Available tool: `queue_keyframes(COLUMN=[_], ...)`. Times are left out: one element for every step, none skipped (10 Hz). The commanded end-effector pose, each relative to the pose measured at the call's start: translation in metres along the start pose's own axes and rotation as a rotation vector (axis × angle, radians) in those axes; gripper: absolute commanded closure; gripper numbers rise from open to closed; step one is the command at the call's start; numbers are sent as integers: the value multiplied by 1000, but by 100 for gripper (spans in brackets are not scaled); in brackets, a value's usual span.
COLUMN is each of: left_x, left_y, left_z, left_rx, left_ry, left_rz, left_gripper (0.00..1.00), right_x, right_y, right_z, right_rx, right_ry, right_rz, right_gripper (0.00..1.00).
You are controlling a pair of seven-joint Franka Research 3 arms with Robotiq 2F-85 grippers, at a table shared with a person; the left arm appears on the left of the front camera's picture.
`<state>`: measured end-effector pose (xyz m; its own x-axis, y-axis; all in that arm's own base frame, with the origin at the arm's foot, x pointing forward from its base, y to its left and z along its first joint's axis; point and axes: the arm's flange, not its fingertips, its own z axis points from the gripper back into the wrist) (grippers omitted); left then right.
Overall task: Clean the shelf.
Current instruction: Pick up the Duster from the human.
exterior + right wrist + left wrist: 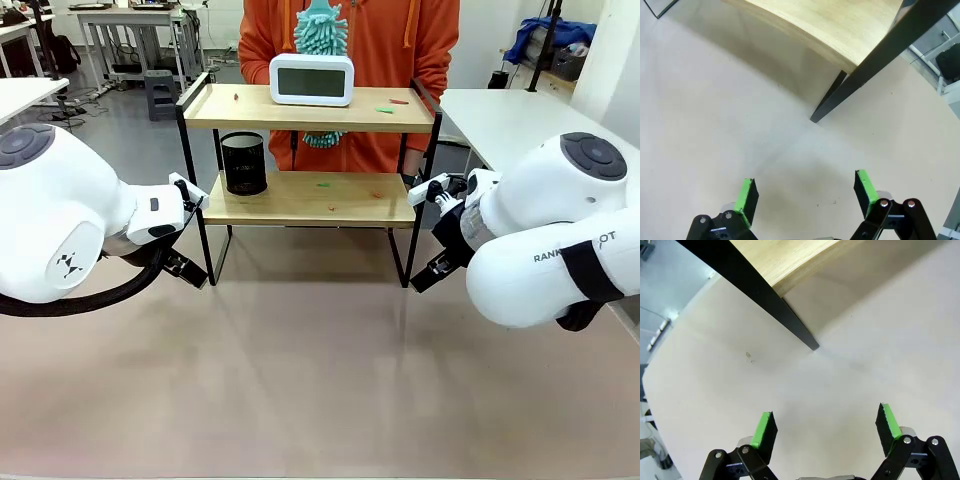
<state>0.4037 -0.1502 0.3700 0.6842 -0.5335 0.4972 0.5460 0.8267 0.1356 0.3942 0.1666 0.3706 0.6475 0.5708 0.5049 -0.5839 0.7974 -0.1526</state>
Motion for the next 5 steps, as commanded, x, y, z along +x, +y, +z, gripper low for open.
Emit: queue_keyframes(left_x=[0,0,0,0,0], left_y=[0,0,0,0,0], left_z=[0,0,0,0,0], left_rx=[0,0,0,0,0], left_ry=[0,0,0,0,0], left_rz=[-1,-1,-1,-1,-1], left_gripper=[0,0,0,0,0], right_x=[0,0,0,0,0], right_y=[0,0,0,0,0], right_z=[0,0,0,0,0], right_rx=[0,0,0,0,0], right_ry=[0,0,0,0,0], right_rz=[-1,-1,-1,-1,0], right_gripper=[0,0,0,0,0])
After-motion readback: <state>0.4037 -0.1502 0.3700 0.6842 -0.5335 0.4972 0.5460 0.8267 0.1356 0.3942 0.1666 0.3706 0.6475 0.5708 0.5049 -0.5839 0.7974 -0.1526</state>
